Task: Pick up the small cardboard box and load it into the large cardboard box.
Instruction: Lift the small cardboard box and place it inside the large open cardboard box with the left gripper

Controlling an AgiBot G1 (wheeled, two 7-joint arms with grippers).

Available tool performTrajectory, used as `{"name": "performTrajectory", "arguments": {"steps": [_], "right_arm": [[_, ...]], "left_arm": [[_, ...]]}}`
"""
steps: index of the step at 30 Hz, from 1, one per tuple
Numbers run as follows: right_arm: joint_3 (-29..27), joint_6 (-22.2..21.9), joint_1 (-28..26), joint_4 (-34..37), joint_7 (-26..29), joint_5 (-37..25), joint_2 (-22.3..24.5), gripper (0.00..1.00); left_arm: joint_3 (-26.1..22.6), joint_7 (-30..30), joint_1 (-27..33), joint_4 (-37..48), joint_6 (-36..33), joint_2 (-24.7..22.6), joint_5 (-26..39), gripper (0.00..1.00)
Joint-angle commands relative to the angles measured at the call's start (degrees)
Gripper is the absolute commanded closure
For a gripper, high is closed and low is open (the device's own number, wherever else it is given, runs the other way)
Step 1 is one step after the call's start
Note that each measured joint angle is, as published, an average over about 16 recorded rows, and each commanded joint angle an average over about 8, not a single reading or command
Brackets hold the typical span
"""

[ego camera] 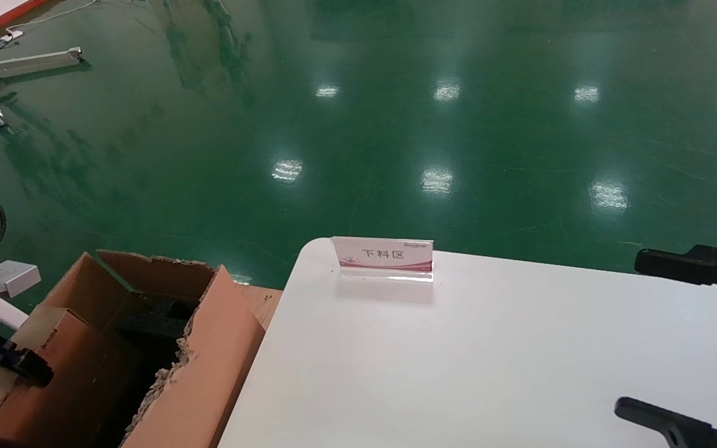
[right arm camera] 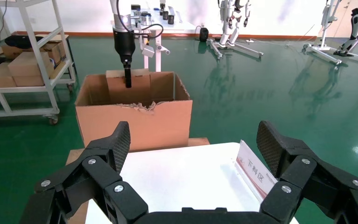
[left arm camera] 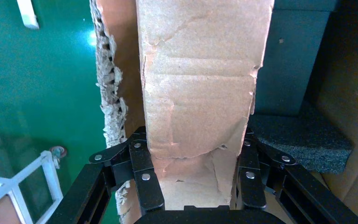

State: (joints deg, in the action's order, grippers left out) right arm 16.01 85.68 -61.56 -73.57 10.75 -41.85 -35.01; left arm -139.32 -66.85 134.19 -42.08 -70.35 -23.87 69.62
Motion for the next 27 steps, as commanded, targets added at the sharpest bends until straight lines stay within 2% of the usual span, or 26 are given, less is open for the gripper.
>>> {"name": "performTrajectory", "arguments": {"steps": [1, 2, 27], "right_arm": [[0.0, 0.0, 0.0, 0.0, 0.0, 0.0, 0.0, 0.0], [0.0, 0.0, 0.0, 0.0, 0.0, 0.0, 0.0, 0.0], [0.0, -0.02, 0.01, 0.02, 0.0, 0.01, 0.01, 0.0]], "left_arm": [[0.18, -0.03, -1.3, 0.8, 0.3, -0.2, -0.63, 0.06], [0.23, -0.05, -1.69, 1.06, 0.38, -0.27, -0.81, 0.0], [0.54, -0.16, -4.56, 2.99, 1.0, -0.72, -2.06, 0.0]]}}
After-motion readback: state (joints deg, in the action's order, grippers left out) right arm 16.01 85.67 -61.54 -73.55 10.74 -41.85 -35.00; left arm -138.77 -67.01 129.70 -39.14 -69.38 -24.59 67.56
